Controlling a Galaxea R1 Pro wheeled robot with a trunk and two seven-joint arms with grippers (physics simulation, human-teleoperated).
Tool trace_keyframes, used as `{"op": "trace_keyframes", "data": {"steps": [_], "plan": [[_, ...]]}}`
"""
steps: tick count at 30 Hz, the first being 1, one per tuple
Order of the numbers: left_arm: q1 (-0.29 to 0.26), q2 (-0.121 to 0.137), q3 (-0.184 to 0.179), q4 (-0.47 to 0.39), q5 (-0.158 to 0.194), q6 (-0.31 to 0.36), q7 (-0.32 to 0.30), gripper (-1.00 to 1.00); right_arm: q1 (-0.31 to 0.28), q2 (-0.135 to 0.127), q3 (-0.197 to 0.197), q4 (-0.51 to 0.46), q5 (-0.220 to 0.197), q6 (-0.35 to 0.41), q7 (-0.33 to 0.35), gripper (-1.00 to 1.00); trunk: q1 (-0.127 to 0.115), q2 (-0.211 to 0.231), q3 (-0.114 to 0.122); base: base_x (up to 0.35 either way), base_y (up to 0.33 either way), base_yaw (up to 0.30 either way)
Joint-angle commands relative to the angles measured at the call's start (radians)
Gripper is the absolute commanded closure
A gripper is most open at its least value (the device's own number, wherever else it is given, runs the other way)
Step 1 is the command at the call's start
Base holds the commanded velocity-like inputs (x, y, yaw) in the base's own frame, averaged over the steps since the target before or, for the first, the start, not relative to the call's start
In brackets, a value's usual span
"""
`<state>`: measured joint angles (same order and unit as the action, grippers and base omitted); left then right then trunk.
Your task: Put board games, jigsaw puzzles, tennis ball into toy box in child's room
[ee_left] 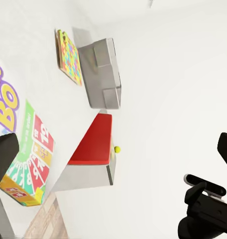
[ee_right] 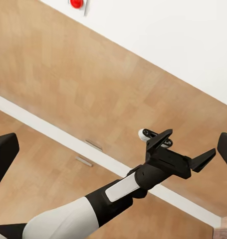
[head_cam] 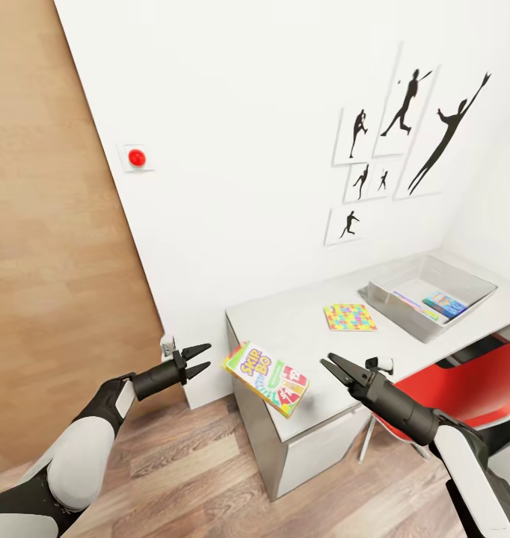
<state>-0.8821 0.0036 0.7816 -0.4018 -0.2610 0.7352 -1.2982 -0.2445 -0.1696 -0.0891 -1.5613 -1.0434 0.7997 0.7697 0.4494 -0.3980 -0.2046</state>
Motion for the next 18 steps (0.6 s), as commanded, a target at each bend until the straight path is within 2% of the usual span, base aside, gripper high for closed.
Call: {"op": "trace_keyframes", "data": {"steps": [1,18], "plan": [[-0.002,-0.001,0.008,0.000,-0.011,0.010,-0.007,-1.00,-0.001,0.000,-0.001,0.000,-0.003,0.006,0.000,-1.00,0.001,-0.002,-0.002,0.000,0.188,-0.011],[-0.002,-0.001,0.008,0.000,-0.009,0.012,-0.007,-1.00,-0.001,0.006,0.000,0.000,-0.001,0.006,0.000,-1.00,0.001,-0.002,-0.002,0.000,0.027,-0.002]]}}
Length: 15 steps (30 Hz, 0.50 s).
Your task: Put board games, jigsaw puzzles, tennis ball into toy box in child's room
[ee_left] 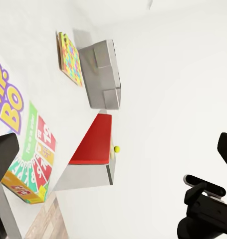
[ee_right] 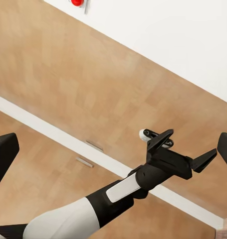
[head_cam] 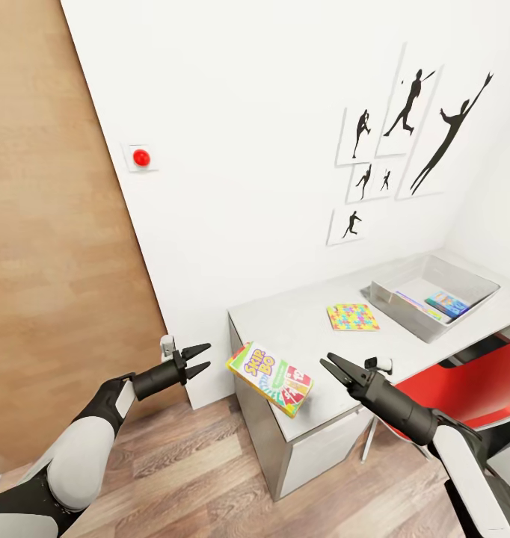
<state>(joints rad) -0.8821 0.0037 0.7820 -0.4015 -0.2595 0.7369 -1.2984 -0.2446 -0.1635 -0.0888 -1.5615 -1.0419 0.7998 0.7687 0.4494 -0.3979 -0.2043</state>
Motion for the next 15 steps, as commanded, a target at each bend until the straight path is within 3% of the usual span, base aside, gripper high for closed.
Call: {"op": "trace_keyframes", "data": {"steps": [1,4,15], "plan": [[-0.002,-0.001,0.008,0.000,-0.011,0.010,-0.007,-1.00,-0.001,0.001,-0.001,0.000,-0.003,0.006,0.001,-1.00,0.001,-0.002,-0.002,0.000,0.000,0.000],[-0.002,-0.001,0.008,0.000,-0.011,0.010,-0.007,-1.00,-0.001,0.009,-0.002,0.000,-0.003,0.005,0.001,-1.00,0.001,-0.002,-0.002,0.000,0.000,0.000],[-0.002,-0.001,0.008,0.000,-0.011,0.011,-0.007,-1.00,-0.001,0.029,-0.009,-0.007,-0.004,-0.003,0.000,-1.00,0.043,-0.079,-0.036,0.000,0.000,0.000]]}}
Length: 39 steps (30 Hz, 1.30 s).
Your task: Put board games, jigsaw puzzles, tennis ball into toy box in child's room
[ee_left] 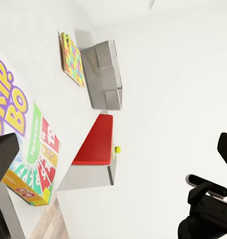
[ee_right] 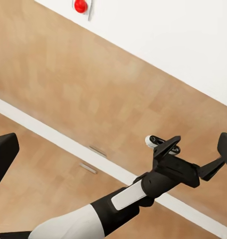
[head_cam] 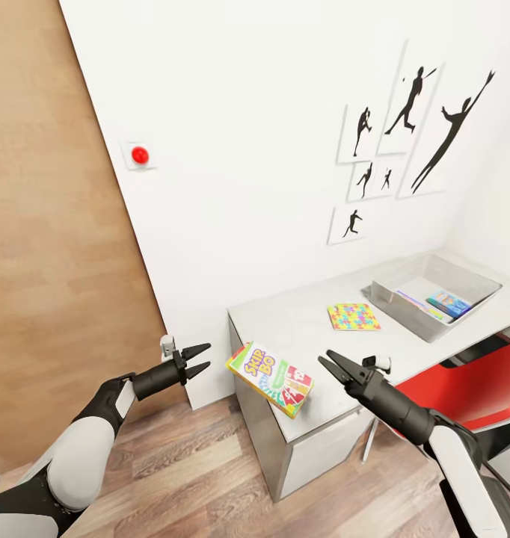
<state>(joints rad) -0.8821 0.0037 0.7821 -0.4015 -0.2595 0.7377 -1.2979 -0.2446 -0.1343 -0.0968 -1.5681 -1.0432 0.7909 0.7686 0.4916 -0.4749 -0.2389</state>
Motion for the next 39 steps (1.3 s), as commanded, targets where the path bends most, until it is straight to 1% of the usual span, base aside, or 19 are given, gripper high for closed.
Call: {"op": "trace_keyframes", "data": {"steps": [1,11,12,14,16,17,19,20,22,24,25,28,29,30,31,35,36,38,39], "plan": [[-0.001,-0.001,0.008,0.000,-0.010,0.010,-0.007,-1.00,-0.001,0.000,0.000,-0.004,-0.002,0.006,-0.003,-1.00,0.004,-0.009,-0.005,0.000,0.000,0.000],[-0.001,-0.002,0.007,0.000,-0.010,0.009,-0.006,-1.00,-0.003,0.001,-0.011,-0.013,-0.009,0.035,-0.012,-1.00,0.043,-0.079,-0.036,0.000,0.000,0.000],[-0.001,-0.002,0.007,0.000,-0.010,0.009,-0.006,-1.00,-0.004,0.001,-0.013,-0.013,-0.009,0.047,-0.013,-1.00,0.047,-0.086,-0.039,0.000,0.000,0.000],[-0.001,-0.002,0.008,0.000,-0.010,0.009,-0.007,-1.00,-0.022,-0.001,-0.020,-0.016,-0.011,0.108,-0.015,-1.00,0.054,-0.100,-0.046,0.000,0.000,0.000],[-0.001,-0.002,0.008,0.000,-0.010,0.010,-0.007,-1.00,-0.059,-0.001,-0.031,-0.017,-0.012,0.156,-0.022,-1.00,0.062,-0.114,-0.052,0.000,0.000,0.000],[-0.001,-0.001,0.008,0.000,-0.010,0.010,-0.007,-1.00,-0.110,-0.001,-0.055,-0.017,-0.013,0.189,-0.037,-1.00,0.066,-0.121,-0.055,0.000,0.000,0.000],[-0.001,-0.001,0.008,0.000,-0.010,0.009,-0.007,-1.00,-0.163,-0.001,-0.084,-0.017,-0.015,0.209,-0.067,-1.00,0.073,-0.135,-0.061,0.000,0.000,0.000],[-0.001,-0.001,0.008,0.000,-0.010,0.009,-0.007,-1.00,-0.216,0.000,-0.107,-0.015,-0.019,0.222,-0.113,-1.00,0.077,-0.142,-0.065,0.000,0.000,0.000],[-0.001,-0.001,0.008,0.000,-0.010,0.009,-0.007,-1.00,-0.263,0.000,-0.121,-0.012,-0.031,0.230,-0.172,-1.00,0.085,-0.156,-0.071,0.000,0.000,0.000],[-0.001,-0.002,0.007,0.000,-0.010,0.010,-0.007,-1.00,-0.303,0.001,-0.129,-0.010,-0.057,0.236,-0.241,-1.00,0.093,-0.170,-0.077,0.000,0.000,0.000],[-0.001,-0.002,0.007,0.000,-0.010,0.010,-0.007,-1.00,-0.334,0.002,-0.134,-0.009,-0.099,0.240,-0.319,-1.00,0.096,-0.177,-0.080,0.000,0.000,0.000],[-0.001,-0.002,0.007,0.000,-0.010,0.011,-0.006,-1.00,-0.363,0.004,-0.137,-0.008,-0.189,0.242,-0.459,-1.00,0.108,-0.198,-0.090,0.000,0.000,0.000],[-0.001,-0.002,0.008,0.000,-0.010,0.011,-0.006,-1.00,-0.374,0.004,-0.136,-0.007,-0.261,0.242,-0.573,-1.00,0.112,-0.205,-0.093,0.000,0.000,0.000],[-0.001,-0.002,0.008,0.000,-0.010,0.012,-0.006,-1.00,-0.379,0.005,-0.135,-0.006,-0.300,0.242,-0.635,-1.00,0.116,-0.212,-0.096,0.000,0.000,0.000],[-0.001,-0.001,0.008,0.000,-0.010,0.012,-0.006,-1.00,-0.386,0.005,-0.133,-0.006,-0.439,0.240,-0.828,-1.00,0.119,-0.219,-0.099,0.000,0.000,0.000],[-0.001,-0.001,0.008,0.000,-0.010,0.012,-0.006,-1.00,-0.392,0.005,-0.130,-0.009,-0.657,0.238,-1.089,-1.00,0.135,-0.247,-0.112,0.000,0.000,0.000],[-0.001,-0.001,0.008,0.000,-0.010,0.012,-0.006,-1.00,-0.392,0.006,-0.129,-0.011,-0.762,0.235,-1.221,-1.00,0.139,-0.254,-0.115,0.000,0.000,0.000],[-0.001,-0.001,0.008,0.000,-0.010,0.012,-0.006,-1.00,-0.392,0.007,-0.128,-0.013,-0.856,0.229,-1.346,-1.00,0.146,-0.268,-0.121,0.000,0.000,0.000],[-0.001,-0.001,0.008,0.000,-0.010,0.012,-0.006,-1.00,-0.391,0.010,-0.128,-0.014,-0.936,0.221,-1.457,-1.00,0.150,-0.275,-0.124,0.000,0.000,0.000]]}}
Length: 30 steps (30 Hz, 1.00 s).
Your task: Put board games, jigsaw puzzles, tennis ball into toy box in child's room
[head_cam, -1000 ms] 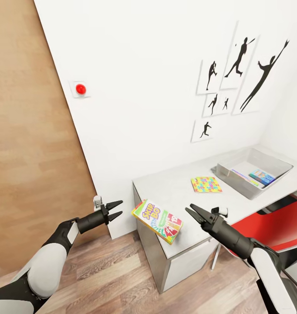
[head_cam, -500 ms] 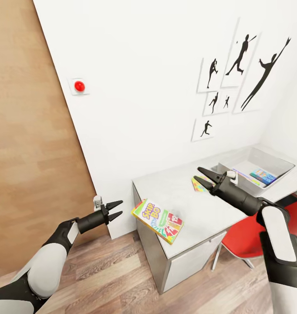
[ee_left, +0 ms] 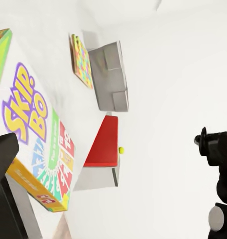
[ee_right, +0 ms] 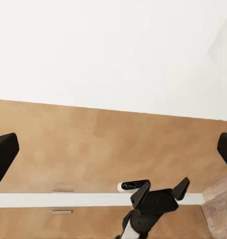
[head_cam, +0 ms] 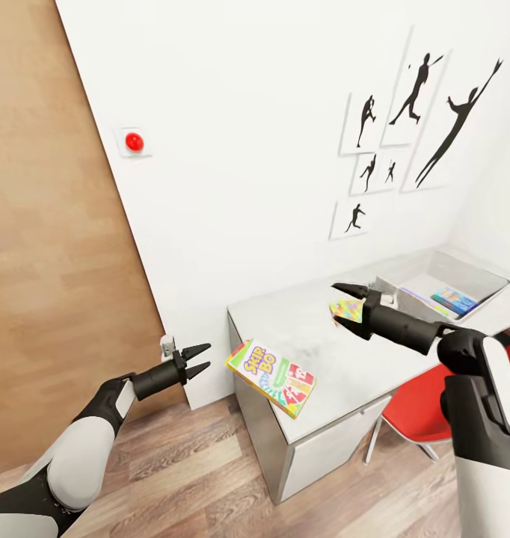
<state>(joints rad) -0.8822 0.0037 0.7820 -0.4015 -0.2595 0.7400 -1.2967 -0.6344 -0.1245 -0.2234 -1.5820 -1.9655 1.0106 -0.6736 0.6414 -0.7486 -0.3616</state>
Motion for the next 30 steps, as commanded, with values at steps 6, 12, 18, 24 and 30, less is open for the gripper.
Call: {"op": "trace_keyframes", "data": {"steps": [6,12,18,24,30], "plan": [[-0.001,-0.001,0.008,0.000,-0.011,0.010,-0.007,-1.00,0.011,0.013,0.005,-0.002,-0.195,-0.006,-0.223,-1.00,0.023,-0.043,-0.020,0.000,0.000,0.000],[-0.001,-0.001,0.008,0.000,-0.011,0.009,-0.007,-1.00,0.018,0.012,0.010,-0.003,-0.291,-0.004,-0.273,-1.00,0.046,-0.085,-0.039,0.000,0.000,0.000],[-0.001,-0.001,0.008,0.000,-0.011,0.009,-0.007,-1.00,0.019,0.008,0.012,-0.003,-0.316,-0.007,-0.279,-1.00,0.069,-0.127,-0.058,0.000,0.000,0.000],[-0.001,-0.001,0.008,0.000,-0.011,0.009,-0.007,-1.00,0.020,0.005,0.006,-0.003,-0.360,-0.005,-0.280,-1.00,0.092,-0.169,-0.077,0.000,0.000,0.000],[-0.001,-0.001,0.008,0.000,-0.011,0.009,-0.007,-1.00,0.019,0.002,0.002,-0.003,-0.381,-0.010,-0.285,-1.00,0.115,-0.211,-0.095,0.000,0.000,0.000]]}}
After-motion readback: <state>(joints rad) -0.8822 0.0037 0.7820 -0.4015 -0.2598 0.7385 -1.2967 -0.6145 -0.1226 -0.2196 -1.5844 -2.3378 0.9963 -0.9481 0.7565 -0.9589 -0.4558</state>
